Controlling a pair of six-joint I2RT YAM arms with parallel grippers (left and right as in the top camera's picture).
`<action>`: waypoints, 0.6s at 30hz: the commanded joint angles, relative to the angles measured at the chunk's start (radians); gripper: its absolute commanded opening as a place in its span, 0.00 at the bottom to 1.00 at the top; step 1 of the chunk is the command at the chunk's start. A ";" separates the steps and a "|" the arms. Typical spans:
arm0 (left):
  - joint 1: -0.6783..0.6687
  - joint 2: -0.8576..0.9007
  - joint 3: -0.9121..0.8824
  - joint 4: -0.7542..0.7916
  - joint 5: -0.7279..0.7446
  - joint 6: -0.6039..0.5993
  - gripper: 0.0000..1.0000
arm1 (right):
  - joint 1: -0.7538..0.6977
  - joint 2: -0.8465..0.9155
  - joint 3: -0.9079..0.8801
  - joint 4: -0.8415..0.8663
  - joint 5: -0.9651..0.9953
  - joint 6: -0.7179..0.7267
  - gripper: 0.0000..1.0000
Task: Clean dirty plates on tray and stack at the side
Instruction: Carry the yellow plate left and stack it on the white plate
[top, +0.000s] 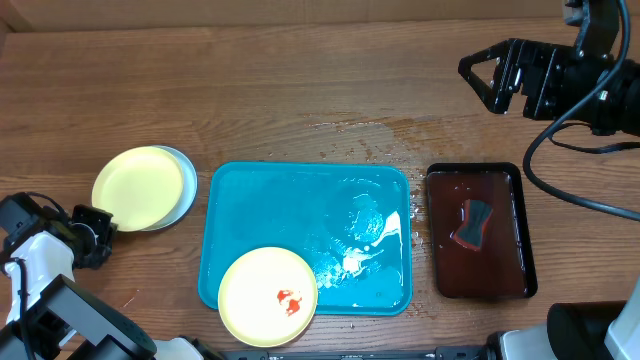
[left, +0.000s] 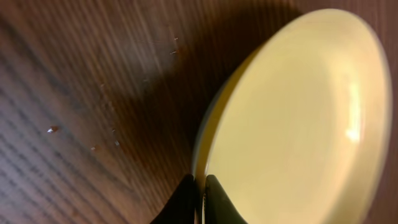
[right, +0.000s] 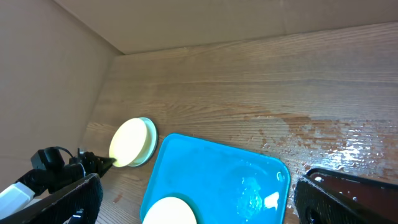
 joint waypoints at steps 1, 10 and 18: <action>-0.036 0.003 -0.006 0.042 0.090 0.046 0.24 | 0.004 0.000 -0.001 0.002 -0.008 -0.004 1.00; -0.217 0.003 0.001 0.092 0.163 0.130 0.36 | 0.004 0.000 -0.001 0.002 -0.008 -0.004 1.00; -0.380 -0.075 0.079 -0.048 0.190 0.242 0.42 | 0.004 0.000 -0.001 0.002 -0.008 -0.004 1.00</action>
